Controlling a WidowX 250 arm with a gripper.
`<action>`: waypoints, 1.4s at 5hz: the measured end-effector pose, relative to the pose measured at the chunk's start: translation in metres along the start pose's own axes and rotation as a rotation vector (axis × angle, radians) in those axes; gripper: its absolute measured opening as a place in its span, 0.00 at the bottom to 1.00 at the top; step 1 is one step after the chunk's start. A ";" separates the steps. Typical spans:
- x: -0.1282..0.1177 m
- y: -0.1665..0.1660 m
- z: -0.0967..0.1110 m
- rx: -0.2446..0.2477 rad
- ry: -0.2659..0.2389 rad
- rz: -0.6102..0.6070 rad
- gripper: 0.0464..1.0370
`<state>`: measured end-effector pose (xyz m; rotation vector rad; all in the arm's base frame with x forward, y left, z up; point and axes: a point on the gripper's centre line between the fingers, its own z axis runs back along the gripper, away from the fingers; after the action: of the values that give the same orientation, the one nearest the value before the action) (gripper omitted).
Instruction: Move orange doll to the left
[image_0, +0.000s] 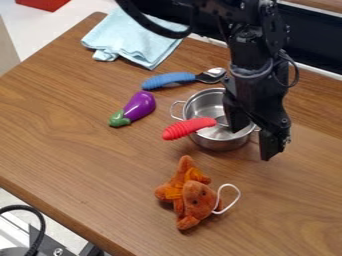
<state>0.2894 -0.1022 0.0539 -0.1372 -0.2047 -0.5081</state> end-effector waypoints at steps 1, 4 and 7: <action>-0.006 0.000 -0.006 -0.005 0.030 0.003 0.96; -0.023 -0.009 0.017 -0.068 0.170 -0.374 0.96; -0.082 -0.003 0.040 -0.137 0.175 -0.915 0.96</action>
<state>0.2118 -0.0588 0.0745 -0.1269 -0.0485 -1.4405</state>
